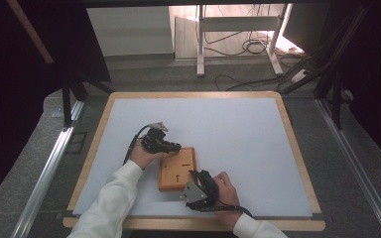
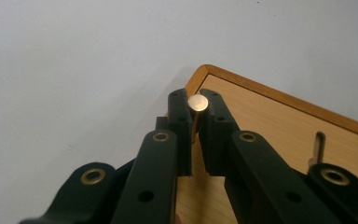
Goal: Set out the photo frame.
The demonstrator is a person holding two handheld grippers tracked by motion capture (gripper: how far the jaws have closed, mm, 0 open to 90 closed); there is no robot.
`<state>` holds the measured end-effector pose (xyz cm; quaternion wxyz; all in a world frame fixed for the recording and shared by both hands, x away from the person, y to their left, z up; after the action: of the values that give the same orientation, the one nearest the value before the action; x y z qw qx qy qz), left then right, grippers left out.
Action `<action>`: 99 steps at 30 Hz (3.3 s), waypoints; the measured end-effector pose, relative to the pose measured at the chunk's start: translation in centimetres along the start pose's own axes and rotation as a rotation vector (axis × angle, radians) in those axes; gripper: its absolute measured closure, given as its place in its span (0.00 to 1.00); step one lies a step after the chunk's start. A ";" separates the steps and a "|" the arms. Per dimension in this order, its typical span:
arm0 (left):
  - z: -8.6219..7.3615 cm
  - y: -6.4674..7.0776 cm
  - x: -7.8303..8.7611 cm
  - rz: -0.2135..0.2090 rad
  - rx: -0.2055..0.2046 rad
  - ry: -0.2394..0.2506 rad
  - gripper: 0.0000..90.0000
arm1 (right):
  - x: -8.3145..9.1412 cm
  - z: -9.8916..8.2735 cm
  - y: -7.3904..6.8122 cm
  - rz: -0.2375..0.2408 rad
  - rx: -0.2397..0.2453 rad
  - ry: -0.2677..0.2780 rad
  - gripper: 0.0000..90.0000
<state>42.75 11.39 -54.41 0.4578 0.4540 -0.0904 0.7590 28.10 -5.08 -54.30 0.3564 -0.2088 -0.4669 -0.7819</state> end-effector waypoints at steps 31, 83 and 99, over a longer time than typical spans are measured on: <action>-2.6 -0.2 4.5 0.156 0.060 0.109 0.57 | 1.1 0.6 2.4 -0.015 -0.008 0.033 0.54; -9.5 1.7 4.4 0.196 0.080 0.054 0.43 | 1.6 1.0 3.6 -0.040 0.009 0.016 0.58; -9.6 1.6 4.3 0.194 0.084 0.052 0.43 | 1.6 2.2 5.0 -0.005 0.039 -0.025 0.63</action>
<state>34.95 18.46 -56.13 0.3650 0.4421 -0.0901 0.8144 30.78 -5.23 -49.31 0.3528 -0.2104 -0.4871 -0.7707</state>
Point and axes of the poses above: each handheld gripper's, and its own axes: x roughly backward along the jaws, z roughly out of its top, y roughly to its right, the point moved 4 cm from there along -x, roughly forward along the jaws, and after that the axes turned 11 degrees about -y, right-handed, at the moved point
